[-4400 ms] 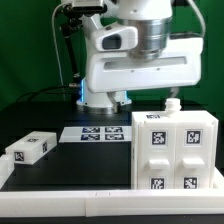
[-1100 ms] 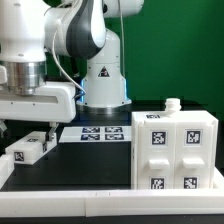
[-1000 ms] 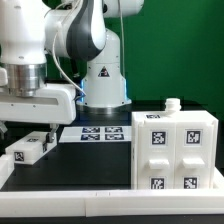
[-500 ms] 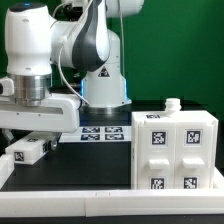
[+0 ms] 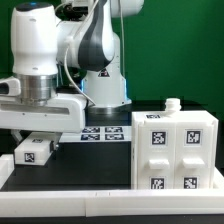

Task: Assemble cabinet

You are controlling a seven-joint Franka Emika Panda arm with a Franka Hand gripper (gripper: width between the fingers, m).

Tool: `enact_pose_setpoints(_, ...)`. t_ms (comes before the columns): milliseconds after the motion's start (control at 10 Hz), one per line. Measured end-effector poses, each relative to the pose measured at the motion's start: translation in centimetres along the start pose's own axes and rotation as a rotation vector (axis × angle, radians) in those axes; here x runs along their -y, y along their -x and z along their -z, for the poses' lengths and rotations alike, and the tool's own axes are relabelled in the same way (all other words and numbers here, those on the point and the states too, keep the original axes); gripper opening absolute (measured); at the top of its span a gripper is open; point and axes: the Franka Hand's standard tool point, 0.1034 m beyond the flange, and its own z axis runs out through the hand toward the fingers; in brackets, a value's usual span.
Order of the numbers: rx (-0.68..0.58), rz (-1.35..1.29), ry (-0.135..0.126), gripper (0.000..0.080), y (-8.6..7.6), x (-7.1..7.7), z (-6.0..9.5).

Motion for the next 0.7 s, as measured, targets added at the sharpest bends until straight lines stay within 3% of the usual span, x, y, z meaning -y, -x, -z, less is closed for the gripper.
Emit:
enact_pose_setpoints(200, -0.015, 0.058, -0.016, 0.0554, -1.1, 3.0, 2.2)
enact_pose_setpoints(600, -0.023, 0.112, -0.083, 0.0554, -2.9, 8.8, 9.4)
enact_pose_setpoints(700, -0.035, 0.113, -0.088, 0.0555, -3.2, 9.8, 10.3)
